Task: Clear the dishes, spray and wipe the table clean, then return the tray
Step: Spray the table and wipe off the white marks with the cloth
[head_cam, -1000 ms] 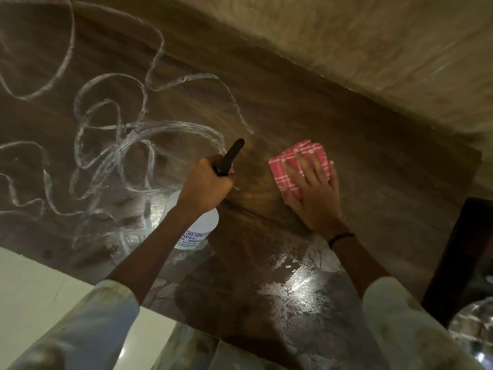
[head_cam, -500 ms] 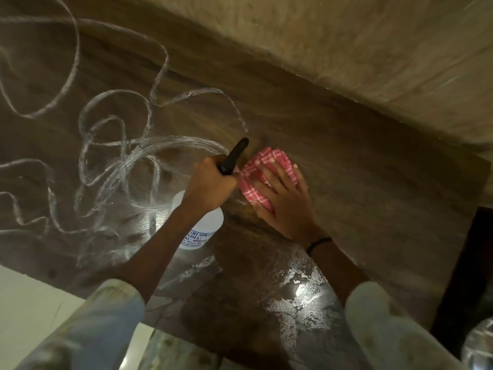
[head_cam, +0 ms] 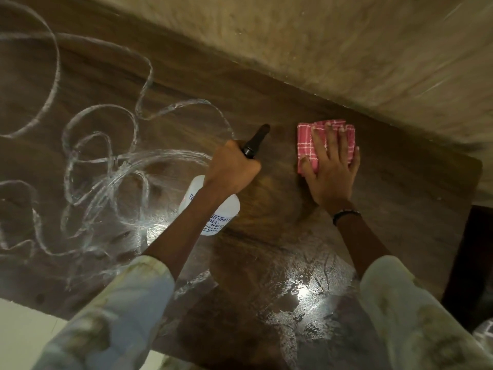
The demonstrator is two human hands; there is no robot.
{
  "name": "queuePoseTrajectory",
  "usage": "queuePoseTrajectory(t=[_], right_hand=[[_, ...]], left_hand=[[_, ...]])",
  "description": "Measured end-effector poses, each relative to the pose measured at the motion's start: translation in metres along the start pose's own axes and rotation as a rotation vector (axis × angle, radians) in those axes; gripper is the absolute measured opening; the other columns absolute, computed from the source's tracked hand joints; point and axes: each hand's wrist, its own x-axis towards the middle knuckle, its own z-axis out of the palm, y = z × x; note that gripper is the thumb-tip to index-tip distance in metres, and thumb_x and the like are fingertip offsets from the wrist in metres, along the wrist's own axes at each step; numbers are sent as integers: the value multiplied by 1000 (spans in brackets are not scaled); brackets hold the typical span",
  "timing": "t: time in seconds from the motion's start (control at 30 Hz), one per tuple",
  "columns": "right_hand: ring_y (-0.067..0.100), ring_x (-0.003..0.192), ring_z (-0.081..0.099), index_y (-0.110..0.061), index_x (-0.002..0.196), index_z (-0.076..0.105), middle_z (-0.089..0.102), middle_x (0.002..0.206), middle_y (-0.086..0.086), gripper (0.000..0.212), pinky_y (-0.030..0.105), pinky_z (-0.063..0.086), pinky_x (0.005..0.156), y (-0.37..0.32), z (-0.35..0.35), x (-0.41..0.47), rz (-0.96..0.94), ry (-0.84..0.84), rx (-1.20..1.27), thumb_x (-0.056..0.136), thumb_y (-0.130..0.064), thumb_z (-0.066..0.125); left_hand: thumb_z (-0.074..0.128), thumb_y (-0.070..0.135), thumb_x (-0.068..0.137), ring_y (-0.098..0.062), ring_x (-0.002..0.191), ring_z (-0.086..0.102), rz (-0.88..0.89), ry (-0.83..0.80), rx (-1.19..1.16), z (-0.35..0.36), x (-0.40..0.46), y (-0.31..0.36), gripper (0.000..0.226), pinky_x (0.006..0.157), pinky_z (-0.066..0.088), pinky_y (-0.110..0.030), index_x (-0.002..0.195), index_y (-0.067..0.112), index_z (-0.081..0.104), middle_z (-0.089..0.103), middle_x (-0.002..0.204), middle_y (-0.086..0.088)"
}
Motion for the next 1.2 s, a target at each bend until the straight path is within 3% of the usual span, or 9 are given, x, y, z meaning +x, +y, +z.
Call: queuePoseTrajectory(t=[0.23,0.37,0.47,0.67,0.83,0.97,1.1,1.2], right_hand=[[27,148,8,-31,150,21,16,160,4,68,59,4,115,3,-7,23,-28,-12,3,89,-59,25],[28,148,5,-31,151,19,12,160,4,65,59,1,114,-17,-9,54,54,-8,12,92,-56,28],[29,148,0,-32,152,12,5,161,3,63,60,-2,114,-50,-7,75,73,-33,25,96,-53,33],[27,148,8,-28,151,21,16,160,3,62,59,-3,114,-99,4,62,-200,-18,32,95,-54,31],[26,145,20,-27,147,32,30,155,4,61,55,8,117,-54,5,18,-454,-50,-59,94,-57,31],[27,145,20,-29,147,30,28,156,5,65,56,9,115,-27,-3,39,-237,-27,-60,89,-57,32],[30,147,8,-31,151,19,14,160,5,64,60,2,114,-69,-5,79,-15,-16,-2,92,-55,33],[29,148,4,-31,151,15,10,161,3,64,59,-4,113,-112,0,93,-15,-15,13,95,-54,35]], left_hand=[[62,17,82,-20,66,57,-3,14,44,-2,12,-1,19,64,48,-32,100,12,63,59,74,-4],[62,13,81,-15,57,50,-4,23,-7,-11,13,-4,9,55,38,-26,90,11,60,52,64,-1],[61,12,83,-16,58,50,4,10,-42,-19,10,-7,5,57,38,-26,87,14,59,50,62,0],[59,11,83,-15,50,45,-11,40,-56,-33,5,-17,21,53,35,-25,66,21,54,47,54,0],[60,12,84,-14,47,44,-34,45,-53,-43,3,-20,22,50,34,-24,65,22,54,47,53,0],[59,11,85,-13,45,41,-33,61,-25,-55,3,-25,24,48,30,-23,64,21,52,46,51,0],[58,10,83,-14,42,37,-33,78,-32,-67,4,-31,27,47,29,-23,60,19,49,41,48,0],[58,10,84,-15,43,37,-35,89,-29,-72,3,-33,26,47,29,-23,60,19,49,41,49,-1]])
